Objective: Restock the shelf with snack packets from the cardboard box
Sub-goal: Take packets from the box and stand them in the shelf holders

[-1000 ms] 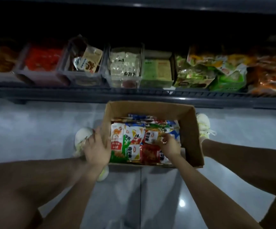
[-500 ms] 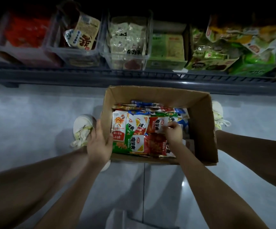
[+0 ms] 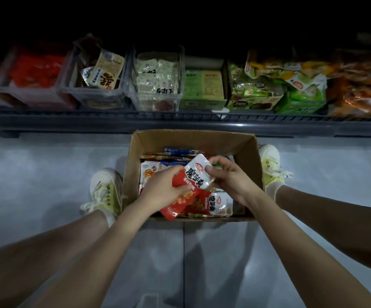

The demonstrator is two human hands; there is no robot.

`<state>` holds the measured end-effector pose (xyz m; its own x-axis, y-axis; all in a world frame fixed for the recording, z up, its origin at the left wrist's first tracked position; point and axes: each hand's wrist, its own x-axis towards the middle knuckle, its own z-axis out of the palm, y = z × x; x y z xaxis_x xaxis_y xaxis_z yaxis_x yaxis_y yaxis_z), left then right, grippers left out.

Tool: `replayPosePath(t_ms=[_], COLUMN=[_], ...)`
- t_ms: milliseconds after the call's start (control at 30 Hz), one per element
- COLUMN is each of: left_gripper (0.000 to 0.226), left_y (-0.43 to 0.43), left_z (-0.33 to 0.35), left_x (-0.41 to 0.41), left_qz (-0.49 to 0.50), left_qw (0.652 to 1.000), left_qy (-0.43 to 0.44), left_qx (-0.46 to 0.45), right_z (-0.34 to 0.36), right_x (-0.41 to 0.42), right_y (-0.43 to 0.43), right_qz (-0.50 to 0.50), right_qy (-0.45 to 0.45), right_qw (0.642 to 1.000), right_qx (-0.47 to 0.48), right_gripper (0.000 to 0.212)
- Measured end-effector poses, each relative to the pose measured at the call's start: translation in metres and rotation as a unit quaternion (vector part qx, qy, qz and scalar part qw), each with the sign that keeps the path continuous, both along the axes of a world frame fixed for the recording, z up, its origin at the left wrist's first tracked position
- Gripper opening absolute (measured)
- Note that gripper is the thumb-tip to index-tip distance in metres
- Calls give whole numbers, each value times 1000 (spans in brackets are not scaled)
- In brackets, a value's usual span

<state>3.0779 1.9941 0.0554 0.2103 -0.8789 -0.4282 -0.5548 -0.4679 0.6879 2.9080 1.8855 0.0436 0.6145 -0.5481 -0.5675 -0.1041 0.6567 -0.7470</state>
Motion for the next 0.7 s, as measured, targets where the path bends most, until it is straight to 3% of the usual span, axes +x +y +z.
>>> replayPosePath(t_ms=[67,100,133,200,267,333,467,700], left_gripper=[42,40,40,41,39,33,30,31], left_y=[6,11,16,24,31,36,36,30], left_z=[-4,-7,-8,-11,-18,-29,-36,-41], left_x=[9,15,20,30,38,44,43,31], left_qz=[62,92,124,178,207,232,257,253], left_qw=[998,995,992,984,978,972,964,963], left_qy=[9,5,3,5,13,36,63,90], left_qx=[-23,-24,-28,-28,-15,-5,6,9], right_z=[-14,-29,-46,-77,-96,-108,-124,-130], right_x=[4,2,-3,-16,-28,-37,-42,-43], right_y=[-1,-2,-4,-4,0,3,5,3], right_qz=[-26,-24,6,90,147,172,98,44], right_qy=[35,106,206,381,458,468,397,409], right_qw=[999,993,972,897,850,846,909,908], right_qx=[0,-44,-112,-208,-215,-190,-81,-84], right_gripper=[13,16,18,28,33,30,40,14])
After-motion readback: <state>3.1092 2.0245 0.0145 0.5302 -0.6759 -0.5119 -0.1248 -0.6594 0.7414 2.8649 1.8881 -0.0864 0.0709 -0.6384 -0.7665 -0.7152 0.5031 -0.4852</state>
